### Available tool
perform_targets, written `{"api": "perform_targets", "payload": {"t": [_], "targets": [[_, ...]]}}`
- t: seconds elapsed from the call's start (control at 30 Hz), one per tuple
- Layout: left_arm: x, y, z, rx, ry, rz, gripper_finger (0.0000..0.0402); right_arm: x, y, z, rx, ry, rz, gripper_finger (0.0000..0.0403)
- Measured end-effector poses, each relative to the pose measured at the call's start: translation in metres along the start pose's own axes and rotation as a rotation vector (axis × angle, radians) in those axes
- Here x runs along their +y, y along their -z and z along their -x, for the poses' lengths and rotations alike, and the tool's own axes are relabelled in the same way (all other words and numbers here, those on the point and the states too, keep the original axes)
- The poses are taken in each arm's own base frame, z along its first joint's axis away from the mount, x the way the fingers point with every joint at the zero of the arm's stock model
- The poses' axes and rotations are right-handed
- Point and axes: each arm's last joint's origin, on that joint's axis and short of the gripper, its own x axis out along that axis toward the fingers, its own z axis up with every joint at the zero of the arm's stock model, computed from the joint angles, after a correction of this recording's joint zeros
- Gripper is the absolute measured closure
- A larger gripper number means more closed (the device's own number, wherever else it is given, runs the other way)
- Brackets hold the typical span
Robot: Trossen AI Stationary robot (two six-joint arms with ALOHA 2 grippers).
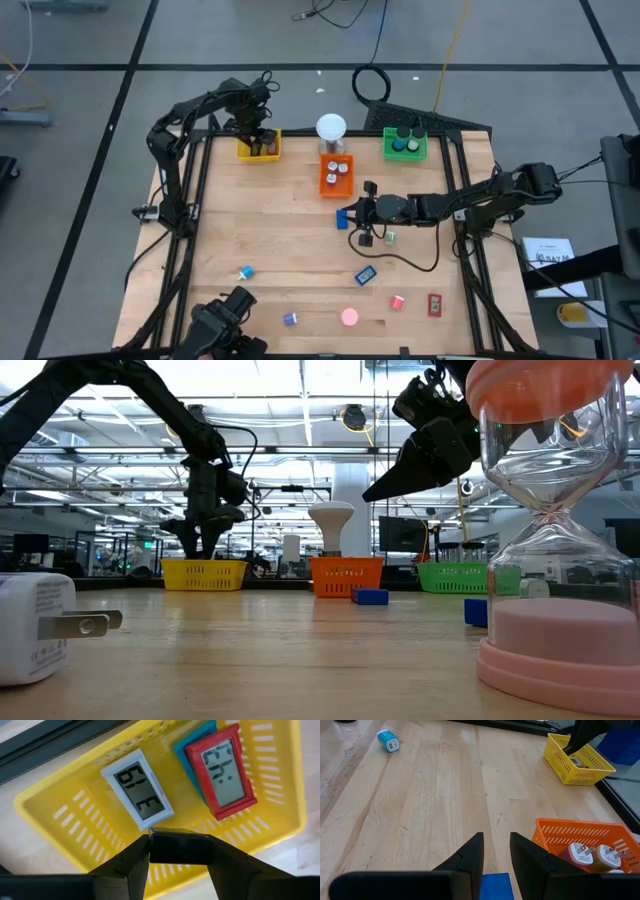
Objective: Pick & Place Office items
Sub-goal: Put the black digital clock into the yellow bin, then put the pink charger adapter into the orange bin
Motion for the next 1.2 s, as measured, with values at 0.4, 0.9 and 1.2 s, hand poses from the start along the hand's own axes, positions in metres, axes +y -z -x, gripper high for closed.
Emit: {"api": "perform_targets", "payload": {"t": [0.4,0.9,1.2], "targets": [[-0.002,-0.003,0.016,-0.033,-0.054,-0.052,0.0164,0.0,0.0,0.0,0.0,0.0,0.0,0.0319],[-0.079,0.01,0.01,-0.192,-0.192,-0.46,0.0301,0.0,0.0,0.0,0.0,0.0,0.016,0.0319],[-0.084,0.011,0.008,-0.21,-0.223,-0.456,0.0388,0.0,0.0,0.0,0.0,0.0,0.018,0.0319]]}}
